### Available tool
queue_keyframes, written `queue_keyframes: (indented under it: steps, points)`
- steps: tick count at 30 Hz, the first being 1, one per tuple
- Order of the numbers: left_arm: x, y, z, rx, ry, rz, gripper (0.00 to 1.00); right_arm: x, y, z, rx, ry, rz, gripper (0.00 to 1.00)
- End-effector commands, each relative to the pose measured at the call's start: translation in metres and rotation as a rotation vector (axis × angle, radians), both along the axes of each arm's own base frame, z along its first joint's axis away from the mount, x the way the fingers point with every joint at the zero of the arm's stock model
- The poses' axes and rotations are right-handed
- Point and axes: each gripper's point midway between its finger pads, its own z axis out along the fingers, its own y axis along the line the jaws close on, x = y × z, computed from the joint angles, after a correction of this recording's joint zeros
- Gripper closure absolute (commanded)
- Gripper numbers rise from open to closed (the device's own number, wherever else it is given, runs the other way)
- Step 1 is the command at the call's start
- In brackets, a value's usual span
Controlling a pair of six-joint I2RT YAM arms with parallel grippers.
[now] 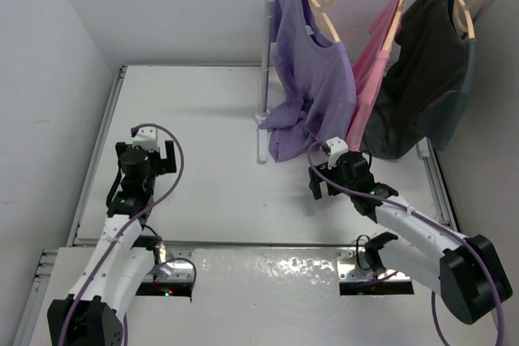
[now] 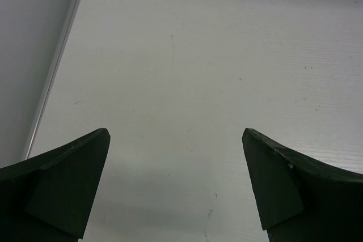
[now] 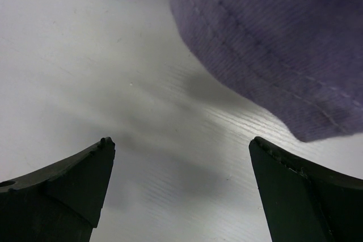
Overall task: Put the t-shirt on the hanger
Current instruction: Reset both arms
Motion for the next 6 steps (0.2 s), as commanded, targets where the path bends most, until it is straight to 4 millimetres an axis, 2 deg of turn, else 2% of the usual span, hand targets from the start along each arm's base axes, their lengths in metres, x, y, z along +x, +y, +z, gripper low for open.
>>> queue_keyframes:
  steps: [1,6]
  points:
    - [0.0079,-0.0007,0.0195,-0.013,-0.066,-0.004,0.00,0.0106,-0.0014,0.0125,0.004,-0.065,-0.025,0.01]
    - [0.0077,-0.0009,0.0223,-0.001,-0.065,-0.015,0.00,0.0131,-0.0055,0.0176,-0.009,-0.091,-0.038,0.01]
